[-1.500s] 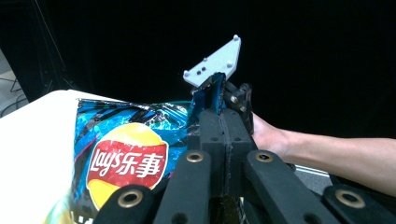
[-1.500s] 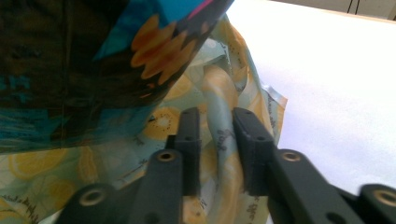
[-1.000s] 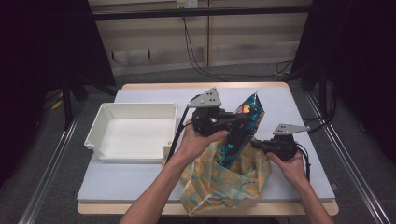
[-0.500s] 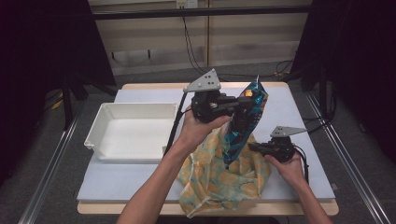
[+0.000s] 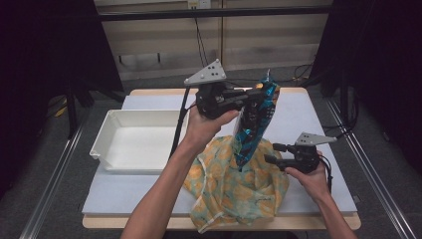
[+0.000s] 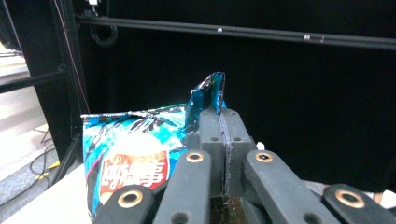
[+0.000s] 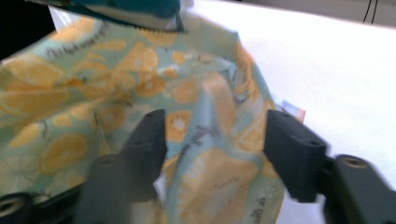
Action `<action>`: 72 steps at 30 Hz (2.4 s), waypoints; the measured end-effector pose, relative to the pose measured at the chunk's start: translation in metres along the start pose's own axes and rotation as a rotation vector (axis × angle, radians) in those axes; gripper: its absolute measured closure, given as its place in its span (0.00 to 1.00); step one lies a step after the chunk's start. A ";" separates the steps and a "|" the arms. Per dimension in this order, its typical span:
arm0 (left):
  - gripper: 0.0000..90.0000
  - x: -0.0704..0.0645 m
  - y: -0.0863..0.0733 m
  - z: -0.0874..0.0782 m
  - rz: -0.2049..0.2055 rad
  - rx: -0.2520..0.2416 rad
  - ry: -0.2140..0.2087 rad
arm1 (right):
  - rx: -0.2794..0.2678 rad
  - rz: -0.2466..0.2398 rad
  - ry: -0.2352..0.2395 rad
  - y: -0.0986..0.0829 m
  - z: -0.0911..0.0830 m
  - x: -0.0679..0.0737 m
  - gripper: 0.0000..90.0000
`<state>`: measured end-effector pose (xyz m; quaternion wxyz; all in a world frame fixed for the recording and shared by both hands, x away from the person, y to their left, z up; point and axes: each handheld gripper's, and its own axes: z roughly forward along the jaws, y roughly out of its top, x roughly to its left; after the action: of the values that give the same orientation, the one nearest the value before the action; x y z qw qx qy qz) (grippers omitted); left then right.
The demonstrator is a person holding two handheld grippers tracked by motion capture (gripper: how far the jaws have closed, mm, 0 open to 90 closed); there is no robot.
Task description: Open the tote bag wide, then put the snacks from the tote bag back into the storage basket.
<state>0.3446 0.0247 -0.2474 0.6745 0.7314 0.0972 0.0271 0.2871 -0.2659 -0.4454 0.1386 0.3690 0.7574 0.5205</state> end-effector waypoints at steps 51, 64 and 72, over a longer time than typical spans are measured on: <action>1.00 0.055 -0.008 -0.160 -0.025 0.025 0.360 | -0.144 -0.019 -0.180 -0.042 -0.051 0.039 0.00; 1.00 0.069 -0.020 -0.187 -0.061 0.039 0.428 | -0.162 -0.009 -0.176 -0.043 -0.054 0.040 0.00; 1.00 0.074 -0.026 -0.205 -0.082 0.053 0.487 | -0.161 -0.005 -0.151 -0.044 -0.055 0.039 0.00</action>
<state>0.3790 0.2405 -0.2621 0.6124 0.7160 0.2873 0.1727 0.2093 -0.2839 -0.4548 0.2259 0.3931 0.7015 0.5499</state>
